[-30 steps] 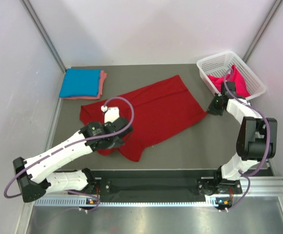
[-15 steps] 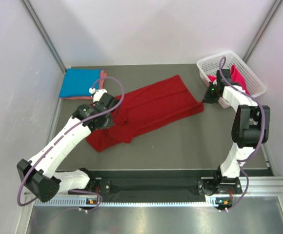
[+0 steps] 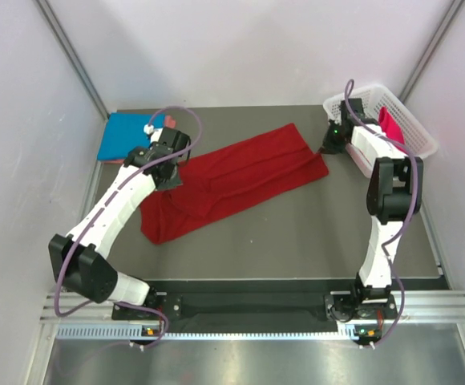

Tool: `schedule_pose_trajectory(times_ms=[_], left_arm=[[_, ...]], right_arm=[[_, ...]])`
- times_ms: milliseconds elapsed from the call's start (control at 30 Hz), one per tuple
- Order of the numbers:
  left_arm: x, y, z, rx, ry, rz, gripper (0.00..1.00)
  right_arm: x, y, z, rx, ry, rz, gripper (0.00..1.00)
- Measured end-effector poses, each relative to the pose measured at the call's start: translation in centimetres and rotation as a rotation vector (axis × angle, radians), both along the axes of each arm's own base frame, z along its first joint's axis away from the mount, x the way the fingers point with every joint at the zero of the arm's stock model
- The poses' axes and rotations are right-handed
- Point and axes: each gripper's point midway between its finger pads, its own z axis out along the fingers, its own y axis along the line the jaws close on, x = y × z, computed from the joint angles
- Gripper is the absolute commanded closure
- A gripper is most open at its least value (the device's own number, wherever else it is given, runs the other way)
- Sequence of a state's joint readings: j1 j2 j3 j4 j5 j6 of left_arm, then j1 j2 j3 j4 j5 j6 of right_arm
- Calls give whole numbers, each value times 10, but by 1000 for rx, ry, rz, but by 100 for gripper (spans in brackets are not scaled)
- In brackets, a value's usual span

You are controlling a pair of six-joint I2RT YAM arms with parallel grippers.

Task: Fold and stack the t-shirts
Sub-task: Fold the tshirt

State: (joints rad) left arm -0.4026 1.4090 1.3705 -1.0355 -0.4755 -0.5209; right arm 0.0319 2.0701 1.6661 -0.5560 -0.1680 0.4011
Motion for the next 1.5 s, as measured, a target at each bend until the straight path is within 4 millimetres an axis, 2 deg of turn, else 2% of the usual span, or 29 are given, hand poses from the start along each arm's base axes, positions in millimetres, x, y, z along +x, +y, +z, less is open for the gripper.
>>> schedule_pose_trajectory(times_ms=[200,467,700,1000,1500], left_arm=[[14,10,-4,16,20,23,100],[40,13,-6,34,27,29,100],[64,21,-12,58,33,48,100],[89,28,-18,106,46,51,100],[105,43,-44,164,99,72,100]], right_arm=[[23,20,-6,12,1,35,100],[39,22,-21,17,28,29,100],[51,23,-21,20,28,26,100],[54,24,-33,21,49,27,99],[59,28,-34,40,43,38,93]])
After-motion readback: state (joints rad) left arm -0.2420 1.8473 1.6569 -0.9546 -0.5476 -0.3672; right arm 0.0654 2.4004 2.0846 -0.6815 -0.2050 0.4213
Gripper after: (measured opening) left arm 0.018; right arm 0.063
